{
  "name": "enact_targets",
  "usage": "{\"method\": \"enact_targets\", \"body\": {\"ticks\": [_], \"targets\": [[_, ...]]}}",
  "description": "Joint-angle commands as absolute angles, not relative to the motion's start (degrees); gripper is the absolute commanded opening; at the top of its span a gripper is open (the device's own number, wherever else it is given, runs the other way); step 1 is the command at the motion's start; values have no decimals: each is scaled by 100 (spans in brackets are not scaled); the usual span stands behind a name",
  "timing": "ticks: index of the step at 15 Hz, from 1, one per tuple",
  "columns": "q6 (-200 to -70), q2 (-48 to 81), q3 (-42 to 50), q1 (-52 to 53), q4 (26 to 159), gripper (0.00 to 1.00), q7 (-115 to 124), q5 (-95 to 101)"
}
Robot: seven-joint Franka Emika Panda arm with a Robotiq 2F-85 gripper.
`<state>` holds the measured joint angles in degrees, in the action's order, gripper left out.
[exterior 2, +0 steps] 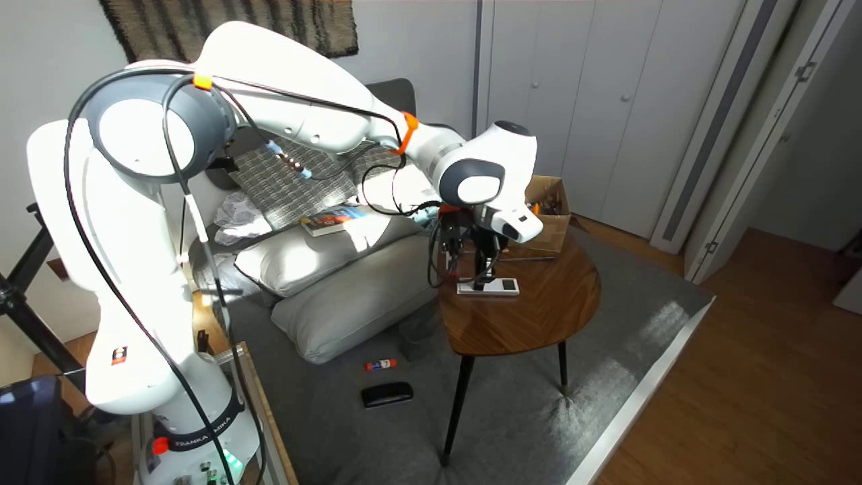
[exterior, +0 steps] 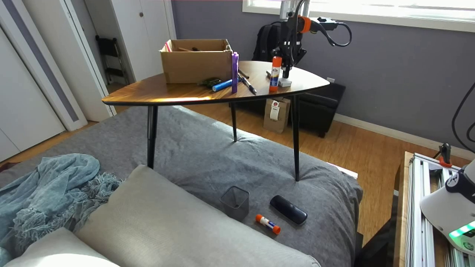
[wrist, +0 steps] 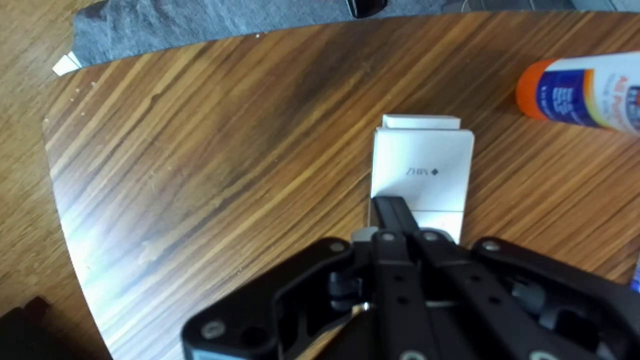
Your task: Press the middle button on the white remote three times
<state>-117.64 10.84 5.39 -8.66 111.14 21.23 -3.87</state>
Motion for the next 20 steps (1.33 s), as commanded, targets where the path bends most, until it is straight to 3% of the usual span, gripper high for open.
{"method": "enact_targets", "body": {"ticks": [1,10,20], "targets": [[-11646,1292,640,-829,11007,0,1950,-614],[-11317,869,714,-835,10813,0,1848,-592],[-10593,1314,741,-837,10299,0,1896,-600]]}}
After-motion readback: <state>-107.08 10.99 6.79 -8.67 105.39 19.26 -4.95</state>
